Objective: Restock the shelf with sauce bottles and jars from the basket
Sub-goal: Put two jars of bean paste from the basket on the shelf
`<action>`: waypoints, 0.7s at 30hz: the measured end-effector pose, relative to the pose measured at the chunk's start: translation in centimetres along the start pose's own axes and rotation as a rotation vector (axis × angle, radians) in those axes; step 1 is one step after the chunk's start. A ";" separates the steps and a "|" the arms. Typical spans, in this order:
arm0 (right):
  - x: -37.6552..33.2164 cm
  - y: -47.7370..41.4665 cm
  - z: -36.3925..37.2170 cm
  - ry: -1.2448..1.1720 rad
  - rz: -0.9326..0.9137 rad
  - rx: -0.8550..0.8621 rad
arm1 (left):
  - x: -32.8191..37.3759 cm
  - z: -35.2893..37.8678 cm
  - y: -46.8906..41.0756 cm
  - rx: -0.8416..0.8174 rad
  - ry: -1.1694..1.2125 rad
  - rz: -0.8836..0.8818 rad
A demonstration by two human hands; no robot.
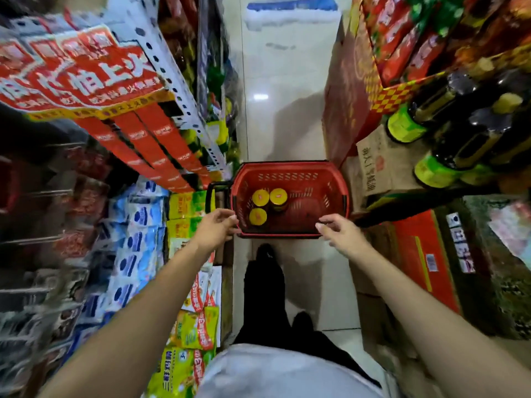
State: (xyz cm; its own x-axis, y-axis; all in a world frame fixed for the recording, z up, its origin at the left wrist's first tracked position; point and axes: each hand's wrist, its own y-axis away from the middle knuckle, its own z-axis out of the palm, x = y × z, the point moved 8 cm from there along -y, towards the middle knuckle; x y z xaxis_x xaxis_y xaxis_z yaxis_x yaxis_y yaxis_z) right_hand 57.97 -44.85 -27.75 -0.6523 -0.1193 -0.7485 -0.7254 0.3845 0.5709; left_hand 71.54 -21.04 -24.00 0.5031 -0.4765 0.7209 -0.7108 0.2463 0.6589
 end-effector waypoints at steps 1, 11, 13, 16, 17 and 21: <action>0.3 -1.5 0.2 -0.005 0.032 -0.006 | 0.0 0.0 -2.0 -0.004 -0.009 -0.016; 5.2 -19.2 4.3 -0.012 0.243 -0.065 | -4.4 4.1 -23.9 -0.041 -0.132 -0.205; 7.2 -23.5 5.6 -0.021 0.259 -0.048 | -6.7 5.9 -28.2 -0.077 -0.171 -0.239; 11.0 -30.2 8.4 -0.032 0.286 -0.043 | -10.8 8.8 -34.5 -0.131 -0.250 -0.260; 11.9 -31.9 9.2 -0.033 0.292 -0.048 | -11.8 9.3 -36.2 -0.118 -0.291 -0.241; 18.0 -39.3 12.5 -0.025 0.259 0.013 | -16.5 10.1 -44.3 -0.010 -0.621 -0.086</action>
State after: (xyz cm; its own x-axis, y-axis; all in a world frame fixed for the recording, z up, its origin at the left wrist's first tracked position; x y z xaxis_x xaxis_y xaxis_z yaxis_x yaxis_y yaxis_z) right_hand 77.52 -50.67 -67.88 -0.8100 0.0076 -0.5863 -0.5320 0.4111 0.7403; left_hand 89.73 -32.62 -67.29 0.1768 -0.8955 0.4084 -0.6744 0.1920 0.7129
